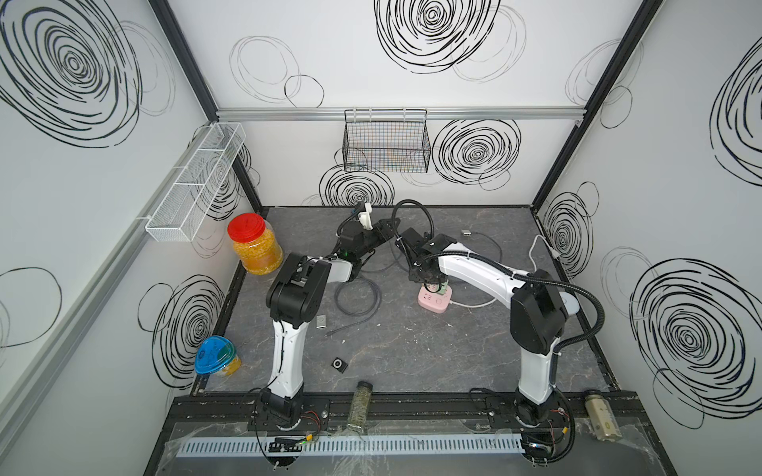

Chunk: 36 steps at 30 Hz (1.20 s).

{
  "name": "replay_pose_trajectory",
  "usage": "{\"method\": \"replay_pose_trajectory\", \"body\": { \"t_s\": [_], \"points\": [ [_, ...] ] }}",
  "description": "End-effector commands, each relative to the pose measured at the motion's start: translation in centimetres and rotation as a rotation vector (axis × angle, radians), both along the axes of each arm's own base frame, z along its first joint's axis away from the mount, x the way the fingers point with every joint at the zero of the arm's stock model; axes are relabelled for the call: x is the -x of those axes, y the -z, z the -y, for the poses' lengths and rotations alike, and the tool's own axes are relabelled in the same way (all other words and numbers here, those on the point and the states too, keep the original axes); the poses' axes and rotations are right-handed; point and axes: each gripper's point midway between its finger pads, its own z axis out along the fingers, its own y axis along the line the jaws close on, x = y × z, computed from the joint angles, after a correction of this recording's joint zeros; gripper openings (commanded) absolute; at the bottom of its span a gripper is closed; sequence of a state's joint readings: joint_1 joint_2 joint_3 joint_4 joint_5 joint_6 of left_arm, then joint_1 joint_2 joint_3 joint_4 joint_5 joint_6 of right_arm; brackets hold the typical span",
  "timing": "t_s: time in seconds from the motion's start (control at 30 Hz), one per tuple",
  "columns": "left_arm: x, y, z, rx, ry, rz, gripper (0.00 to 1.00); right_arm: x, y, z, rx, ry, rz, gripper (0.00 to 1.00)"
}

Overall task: Charge mp3
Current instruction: Insert the plug into the socket.

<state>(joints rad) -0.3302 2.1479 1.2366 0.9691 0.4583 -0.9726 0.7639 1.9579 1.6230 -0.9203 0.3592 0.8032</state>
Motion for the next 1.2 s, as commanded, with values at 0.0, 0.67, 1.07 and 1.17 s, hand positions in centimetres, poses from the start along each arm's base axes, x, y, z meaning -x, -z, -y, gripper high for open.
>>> {"method": "replay_pose_trajectory", "body": {
  "t_s": [0.0,0.67,1.07,1.17],
  "points": [
    [0.2,-3.8,0.4,0.044,0.03,0.068,0.5,0.6,0.0,1.9,0.077,0.11,0.0,0.0],
    [0.7,-3.2,1.3,0.03,0.1,0.043,0.5,0.1,2.2,3.8,0.087,0.278,0.06,0.0],
    [0.8,-2.9,1.6,0.023,0.117,0.039,0.5,-0.6,1.5,4.0,0.054,0.31,0.148,0.0],
    [0.8,-2.7,1.6,0.022,0.122,0.037,0.5,-1.1,1.2,3.4,0.035,0.306,0.164,0.0]
  ]
}}
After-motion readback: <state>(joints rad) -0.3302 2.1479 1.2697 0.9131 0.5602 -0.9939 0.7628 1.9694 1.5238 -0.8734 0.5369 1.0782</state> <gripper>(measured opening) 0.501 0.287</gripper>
